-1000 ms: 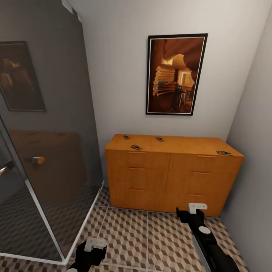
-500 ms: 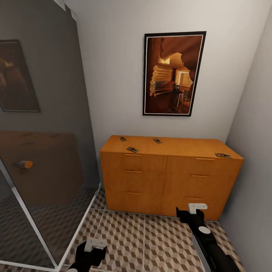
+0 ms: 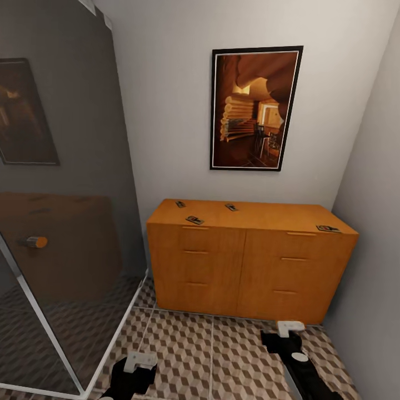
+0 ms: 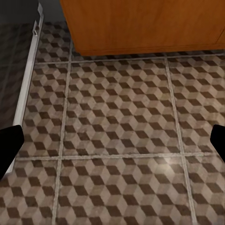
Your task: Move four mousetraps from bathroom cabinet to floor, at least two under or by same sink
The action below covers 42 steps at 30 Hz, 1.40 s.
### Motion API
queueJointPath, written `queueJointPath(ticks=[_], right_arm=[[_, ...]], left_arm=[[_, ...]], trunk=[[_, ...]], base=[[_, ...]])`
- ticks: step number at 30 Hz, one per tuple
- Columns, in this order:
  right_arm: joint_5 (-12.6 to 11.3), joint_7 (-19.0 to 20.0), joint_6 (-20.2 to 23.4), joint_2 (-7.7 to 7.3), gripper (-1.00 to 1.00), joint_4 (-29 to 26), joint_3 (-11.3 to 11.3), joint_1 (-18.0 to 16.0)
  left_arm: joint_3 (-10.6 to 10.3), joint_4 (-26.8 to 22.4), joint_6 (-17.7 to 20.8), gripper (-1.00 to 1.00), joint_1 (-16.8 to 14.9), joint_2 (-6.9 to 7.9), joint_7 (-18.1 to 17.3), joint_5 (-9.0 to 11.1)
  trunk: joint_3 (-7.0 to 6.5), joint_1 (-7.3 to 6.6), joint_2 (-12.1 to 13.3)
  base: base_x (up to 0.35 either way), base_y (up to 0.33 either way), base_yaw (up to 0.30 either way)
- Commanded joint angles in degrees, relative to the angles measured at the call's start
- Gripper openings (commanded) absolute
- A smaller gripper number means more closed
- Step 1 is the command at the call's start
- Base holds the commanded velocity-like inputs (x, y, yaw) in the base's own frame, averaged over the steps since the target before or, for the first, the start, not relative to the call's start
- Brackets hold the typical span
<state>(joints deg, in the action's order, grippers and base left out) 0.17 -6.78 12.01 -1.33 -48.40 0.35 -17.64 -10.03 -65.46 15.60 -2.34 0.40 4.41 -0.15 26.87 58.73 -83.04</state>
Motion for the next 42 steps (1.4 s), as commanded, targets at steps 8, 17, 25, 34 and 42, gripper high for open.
queueJointPath(ticks=[8, 17, 25, 34, 42], right_arm=[[0.09, -0.19, -17.46, -0.43, 1.0, 16.03, 0.03, -0.03], [0.03, -0.07, -25.7, -0.58, 1.0, 23.97, 0.0, -0.03], [-0.03, 0.04, -26.87, -0.66, 1.0, 25.43, 0.0, -0.03], [-0.02, 0.52, -27.06, -0.71, 1.0, 25.74, 0.0, -0.03], [0.0, 2.37, -27.04, -0.85, 1.0, 26.27, 0.0, -0.03]], left_arm=[[-0.24, 1.55, 0.21, 1.0, -0.03, -0.01, 0.34, 0.02], [-0.55, 6.22, -5.26, 1.0, -0.03, -0.04, 0.44, 0.05], [-0.6, 13.2, -14.14, 1.0, -0.03, -0.04, 0.64, 0.24], [-0.6, 22.69, -22.12, 1.0, -0.03, -0.08, 0.68, 0.39], [-0.55, 32.21, -30.22, 1.0, -0.03, -0.38, 0.68, 0.41]], trunk=[[0.06, 0.0, -0.04], [0.06, 0.0, -0.04], [0.06, 0.0, -0.04], [0.06, 0.0, -0.04], [0.06, 0.0, -0.04]], base=[[0.0, 0.0, 0.0], [0.0, 0.0, 0.0], [0.0, 0.0, 0.0], [0.0, 0.0, 0.0], [0.0, 0.0, 0.0]])
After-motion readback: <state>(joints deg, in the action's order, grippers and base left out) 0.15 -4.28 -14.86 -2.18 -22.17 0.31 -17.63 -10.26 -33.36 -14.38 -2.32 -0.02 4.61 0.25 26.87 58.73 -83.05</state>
